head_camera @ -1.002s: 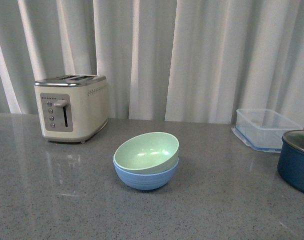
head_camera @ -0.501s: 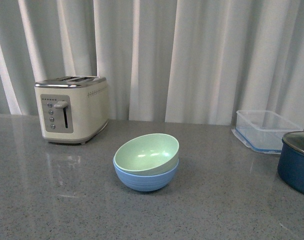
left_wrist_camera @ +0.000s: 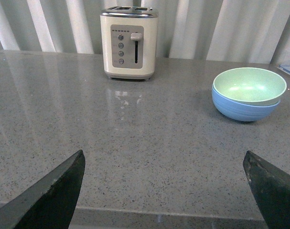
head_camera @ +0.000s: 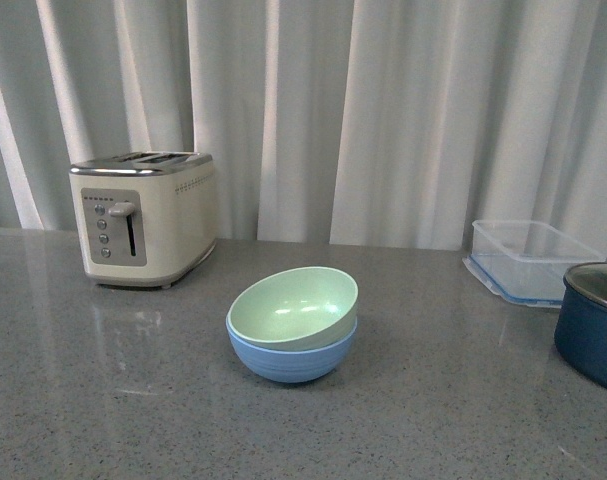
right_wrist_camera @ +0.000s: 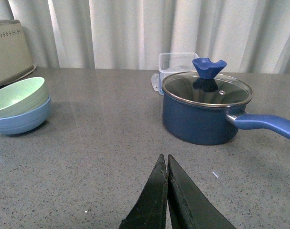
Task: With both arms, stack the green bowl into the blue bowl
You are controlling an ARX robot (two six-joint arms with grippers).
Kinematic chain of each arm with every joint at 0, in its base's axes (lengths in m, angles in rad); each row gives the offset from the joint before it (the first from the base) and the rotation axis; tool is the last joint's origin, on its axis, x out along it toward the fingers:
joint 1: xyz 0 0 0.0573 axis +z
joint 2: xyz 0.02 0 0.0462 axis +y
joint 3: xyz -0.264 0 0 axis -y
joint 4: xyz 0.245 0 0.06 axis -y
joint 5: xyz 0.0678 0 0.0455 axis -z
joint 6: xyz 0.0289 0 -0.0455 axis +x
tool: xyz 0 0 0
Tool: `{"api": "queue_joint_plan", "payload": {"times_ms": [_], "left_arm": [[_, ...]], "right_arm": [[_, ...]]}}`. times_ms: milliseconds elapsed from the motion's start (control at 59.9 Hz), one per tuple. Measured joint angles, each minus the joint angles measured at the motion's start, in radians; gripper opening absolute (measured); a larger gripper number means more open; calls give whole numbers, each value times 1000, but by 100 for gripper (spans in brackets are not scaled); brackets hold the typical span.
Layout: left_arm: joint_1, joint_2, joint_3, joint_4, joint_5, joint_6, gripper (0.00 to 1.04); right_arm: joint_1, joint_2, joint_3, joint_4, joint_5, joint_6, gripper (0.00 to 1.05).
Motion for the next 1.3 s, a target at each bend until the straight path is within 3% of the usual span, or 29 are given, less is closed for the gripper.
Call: {"api": "queue_joint_plan", "payload": {"times_ms": [200, 284, 601, 751, 835, 1069, 1102, 1302], "left_arm": [[0, 0, 0, 0, 0, 0, 98], [0, 0, 0, 0, 0, 0, 98], [0, 0, 0, 0, 0, 0, 98], [0, 0, 0, 0, 0, 0, 98], [0, 0, 0, 0, 0, 0, 98], [0, 0, 0, 0, 0, 0, 98], [0, 0, 0, 0, 0, 0, 98], [0, 0, 0, 0, 0, 0, 98]], "right_arm": [[0, -61, 0, -61, 0, 0, 1], [0, -177, 1, -213, -1, -1, 1], [0, -219, 1, -227, 0, -2, 2], [0, -219, 1, -227, 0, -2, 27], [0, -220, 1, -227, -1, -2, 48], [0, -220, 1, -227, -1, -2, 93], [0, -220, 1, -227, -1, -1, 97], [0, -220, 1, -227, 0, -1, 95]]}}
